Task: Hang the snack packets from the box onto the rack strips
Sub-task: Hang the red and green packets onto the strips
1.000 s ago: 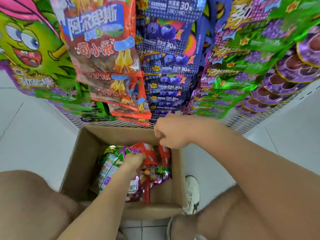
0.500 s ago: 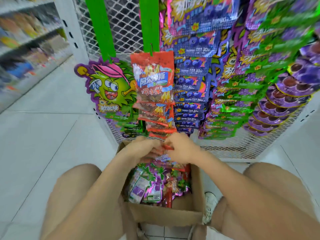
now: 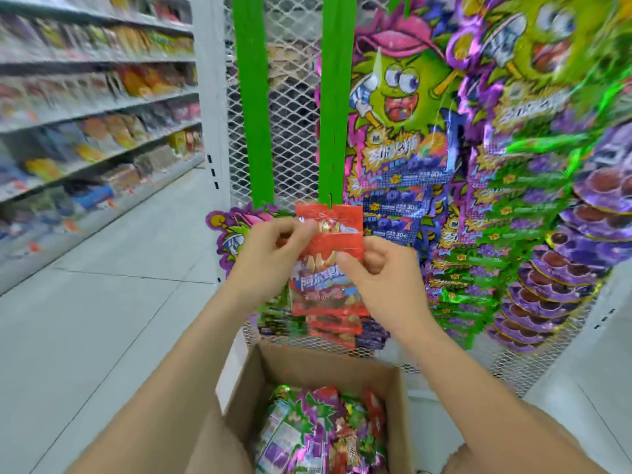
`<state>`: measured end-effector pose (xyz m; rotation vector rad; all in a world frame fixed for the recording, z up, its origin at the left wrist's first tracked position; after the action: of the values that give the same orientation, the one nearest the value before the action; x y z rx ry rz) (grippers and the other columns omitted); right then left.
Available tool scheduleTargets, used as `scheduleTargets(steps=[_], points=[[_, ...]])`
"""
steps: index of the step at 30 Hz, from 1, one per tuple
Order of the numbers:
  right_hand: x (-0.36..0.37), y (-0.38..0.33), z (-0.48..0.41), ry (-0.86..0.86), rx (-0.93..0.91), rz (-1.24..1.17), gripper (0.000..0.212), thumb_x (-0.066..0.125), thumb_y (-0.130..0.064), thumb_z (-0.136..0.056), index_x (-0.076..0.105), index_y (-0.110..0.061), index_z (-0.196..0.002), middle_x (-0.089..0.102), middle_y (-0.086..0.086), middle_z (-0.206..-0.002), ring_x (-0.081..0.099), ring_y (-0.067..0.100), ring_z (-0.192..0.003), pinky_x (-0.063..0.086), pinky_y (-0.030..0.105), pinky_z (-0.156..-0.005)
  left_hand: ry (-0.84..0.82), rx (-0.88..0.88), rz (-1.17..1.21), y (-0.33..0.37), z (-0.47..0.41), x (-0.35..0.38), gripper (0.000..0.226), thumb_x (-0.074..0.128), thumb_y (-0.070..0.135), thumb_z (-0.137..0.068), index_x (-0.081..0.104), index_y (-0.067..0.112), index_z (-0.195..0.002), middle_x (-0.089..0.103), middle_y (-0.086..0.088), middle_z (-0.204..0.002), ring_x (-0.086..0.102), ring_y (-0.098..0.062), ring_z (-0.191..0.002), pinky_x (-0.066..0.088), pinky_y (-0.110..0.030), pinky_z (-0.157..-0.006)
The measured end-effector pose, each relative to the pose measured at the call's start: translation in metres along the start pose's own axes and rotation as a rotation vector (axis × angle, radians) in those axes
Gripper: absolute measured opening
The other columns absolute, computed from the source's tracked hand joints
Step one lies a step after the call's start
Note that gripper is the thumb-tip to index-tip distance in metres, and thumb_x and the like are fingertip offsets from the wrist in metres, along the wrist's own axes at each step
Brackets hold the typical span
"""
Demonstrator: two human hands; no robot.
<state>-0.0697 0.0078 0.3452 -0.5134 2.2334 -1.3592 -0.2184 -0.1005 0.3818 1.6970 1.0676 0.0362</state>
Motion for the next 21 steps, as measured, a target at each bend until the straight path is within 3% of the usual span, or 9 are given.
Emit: scheduleTargets(steps=[1,3,6,8,12,17,21], points=[[-0.004,-0.013,-0.009,0.056,-0.036,-0.004,0.008,0.076,-0.021,-0.095,0.078,-0.023,-0.102,0.080,-0.008,-0.087,0.076,0.016,-0.077,0.061,0.041,-0.072,0.046,0.017,-0.011,0.007,-0.013,-0.006,0.038,0.056,0.041,-0.107,0.068,0.011,-0.087,0.057,0.013,-0.074,0.050,-0.004,-0.066,0.037,-0.021,-0.064],[-0.013,-0.032,-0.026,0.171,-0.084,0.011,0.009,0.076,-0.021,-0.095,0.077,-0.021,-0.103,0.080,-0.009,-0.086,0.074,0.007,-0.075,0.060,0.035,-0.070,0.087,0.013,-0.015,0.016,-0.037,-0.009,0.031,0.054,0.044,-0.108,0.070,0.021,-0.120,0.070,0.014,-0.106,0.063,0.002,-0.092,0.047,-0.017,-0.080],[-0.022,-0.052,-0.049,0.311,-0.124,0.099,0.016,0.077,-0.027,-0.093,0.073,-0.018,-0.106,0.078,-0.011,-0.080,0.072,0.004,-0.068,0.058,0.033,-0.068,0.070,-0.103,0.114,0.017,-0.067,-0.004,0.040,0.044,0.041,-0.112,0.056,0.020,-0.144,0.064,0.007,-0.130,0.062,-0.006,-0.116,0.050,-0.027,-0.100],[-0.025,-0.058,-0.062,0.358,-0.121,0.162,0.020,0.078,-0.032,-0.092,0.072,-0.018,-0.105,0.075,-0.012,-0.072,0.069,0.006,-0.062,0.058,0.036,-0.068,0.092,-0.171,0.233,0.018,-0.080,-0.002,0.032,0.045,0.034,-0.112,0.061,0.023,-0.137,0.067,0.006,-0.127,0.064,-0.010,-0.116,0.052,-0.034,-0.102],[-0.026,-0.058,-0.076,0.412,-0.110,0.198,0.019,0.079,-0.035,-0.090,0.073,-0.018,-0.095,0.070,-0.010,-0.059,0.064,0.010,-0.055,0.058,0.041,-0.073,0.112,-0.206,0.318,0.020,-0.087,-0.003,0.019,0.055,0.033,-0.107,0.071,0.029,-0.099,0.075,0.009,-0.103,0.067,0.000,-0.089,0.047,-0.024,-0.073],[-0.024,-0.051,-0.078,0.426,-0.034,0.170,0.023,0.079,-0.037,-0.090,0.067,-0.029,-0.071,0.071,-0.009,-0.060,0.069,0.012,-0.059,0.059,0.039,-0.066,0.052,-0.199,0.280,0.014,-0.086,-0.001,0.040,0.064,0.051,-0.101,0.077,0.013,-0.105,0.081,-0.001,-0.103,0.075,-0.015,-0.101,0.053,-0.031,-0.091],[-0.028,-0.051,-0.073,0.482,-0.006,0.116,0.029,0.075,-0.038,-0.094,0.068,-0.023,-0.069,0.067,-0.006,-0.053,0.060,0.010,-0.046,0.047,0.032,-0.052,-0.023,-0.201,0.278,0.016,-0.086,0.004,0.033,0.062,0.046,-0.103,0.077,0.017,-0.106,0.081,0.001,-0.106,0.075,-0.016,-0.104,0.055,-0.032,-0.094]])
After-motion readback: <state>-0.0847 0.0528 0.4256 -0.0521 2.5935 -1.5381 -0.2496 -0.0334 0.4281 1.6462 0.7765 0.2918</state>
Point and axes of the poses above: each hand's wrist, its own z-axis away from the middle knuckle, its own x-axis out of the palm, y = z × x, the point moved 9 cm from there along -z, towards the middle knuckle
